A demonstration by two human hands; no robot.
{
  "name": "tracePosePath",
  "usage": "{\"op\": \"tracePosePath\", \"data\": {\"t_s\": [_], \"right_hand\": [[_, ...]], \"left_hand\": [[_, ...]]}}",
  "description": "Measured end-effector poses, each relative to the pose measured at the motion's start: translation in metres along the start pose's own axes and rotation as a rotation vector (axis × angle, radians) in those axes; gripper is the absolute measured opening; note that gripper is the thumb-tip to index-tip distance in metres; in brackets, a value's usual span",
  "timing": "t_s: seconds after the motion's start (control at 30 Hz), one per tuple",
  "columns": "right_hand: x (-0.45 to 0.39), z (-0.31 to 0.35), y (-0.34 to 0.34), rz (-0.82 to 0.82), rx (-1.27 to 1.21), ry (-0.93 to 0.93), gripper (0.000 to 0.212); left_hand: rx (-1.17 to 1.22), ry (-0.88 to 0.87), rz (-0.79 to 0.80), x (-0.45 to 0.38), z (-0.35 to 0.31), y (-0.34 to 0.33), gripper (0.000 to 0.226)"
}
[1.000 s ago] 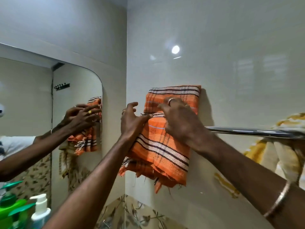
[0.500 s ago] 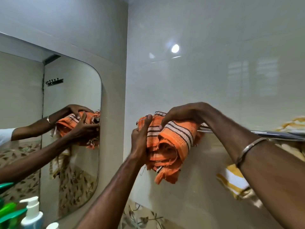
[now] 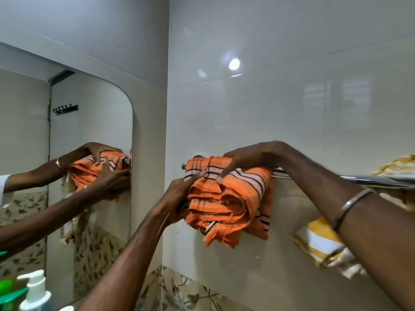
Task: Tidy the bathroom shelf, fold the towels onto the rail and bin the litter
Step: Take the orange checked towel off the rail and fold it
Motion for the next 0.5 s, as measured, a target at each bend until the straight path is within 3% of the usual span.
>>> {"op": "tracePosePath", "data": {"t_s": [0.07,0.17,0.23,0.5], "right_hand": [[0.001,0.004,0.006,-0.064,0.123,0.038,0.056],[0.003,0.002,0.01,-0.155,0.308,0.062,0.094],[0.004,-0.001,0.012,-0.205,0.367,0.078,0.104],[0.048,-0.039,0.015,-0.197,0.236,0.059,0.073]], "left_hand": [[-0.092,0.028,-0.017,0.004,0.001,0.004,0.059],[-0.107,0.022,0.017,0.004,0.005,0.008,0.053],[-0.12,-0.018,0.011,0.003,0.005,0.01,0.054],[-0.083,-0.138,-0.021,0.004,0.003,0.019,0.04]]}}
Point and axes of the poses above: each hand's wrist, its own x-axis away from the middle knuckle, its own y-axis out of the back of the hand, z = x × y, the point moved 10 cm from there along -x, towards the middle knuckle, and after that the axes turned 7 degrees about y, right-handed, at the moved point
